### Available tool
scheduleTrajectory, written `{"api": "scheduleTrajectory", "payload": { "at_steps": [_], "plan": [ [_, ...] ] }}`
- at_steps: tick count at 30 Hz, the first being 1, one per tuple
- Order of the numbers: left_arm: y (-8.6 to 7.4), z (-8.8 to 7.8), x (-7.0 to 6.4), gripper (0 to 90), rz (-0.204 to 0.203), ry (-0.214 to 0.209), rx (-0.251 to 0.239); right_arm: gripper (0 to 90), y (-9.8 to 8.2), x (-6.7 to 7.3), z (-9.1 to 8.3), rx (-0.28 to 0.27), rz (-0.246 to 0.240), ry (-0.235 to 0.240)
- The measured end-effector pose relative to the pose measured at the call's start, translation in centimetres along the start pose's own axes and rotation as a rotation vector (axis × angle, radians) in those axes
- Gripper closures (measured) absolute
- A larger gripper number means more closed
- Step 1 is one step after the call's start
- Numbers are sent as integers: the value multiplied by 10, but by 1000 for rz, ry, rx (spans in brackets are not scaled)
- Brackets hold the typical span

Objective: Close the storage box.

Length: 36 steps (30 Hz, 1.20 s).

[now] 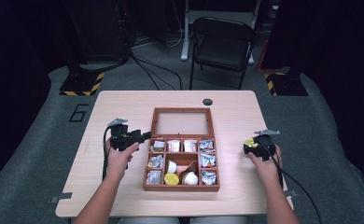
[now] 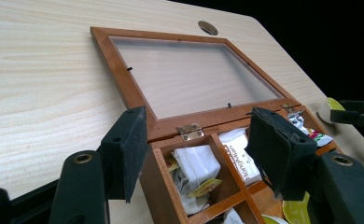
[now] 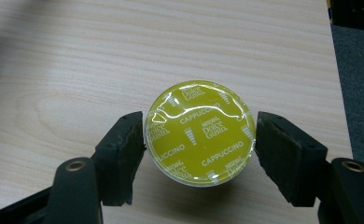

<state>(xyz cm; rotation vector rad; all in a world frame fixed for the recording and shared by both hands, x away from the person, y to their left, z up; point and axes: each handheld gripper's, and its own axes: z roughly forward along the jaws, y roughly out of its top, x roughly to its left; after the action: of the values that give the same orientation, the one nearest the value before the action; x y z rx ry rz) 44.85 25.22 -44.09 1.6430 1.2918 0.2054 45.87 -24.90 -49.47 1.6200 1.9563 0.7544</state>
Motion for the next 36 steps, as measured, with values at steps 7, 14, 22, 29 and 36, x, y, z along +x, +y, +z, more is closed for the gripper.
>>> {"api": "scheduleTrajectory", "payload": {
  "at_steps": [7,14,22,29,36],
  "plan": [
    [0,0,1,378,2,2,1,308,3,0,-6,-25,5,-2],
    [-1,4,1,378,9,5,13,324,9,4,-19,-61,-2,3],
    [0,11,4,378,12,14,26,351,19,19,-30,-79,-4,90],
    [0,20,1,376,17,8,43,368,29,38,-45,-106,-57,124],
    [5,29,-1,374,46,21,59,369,43,57,-52,-125,-74,224]
  ]
}}
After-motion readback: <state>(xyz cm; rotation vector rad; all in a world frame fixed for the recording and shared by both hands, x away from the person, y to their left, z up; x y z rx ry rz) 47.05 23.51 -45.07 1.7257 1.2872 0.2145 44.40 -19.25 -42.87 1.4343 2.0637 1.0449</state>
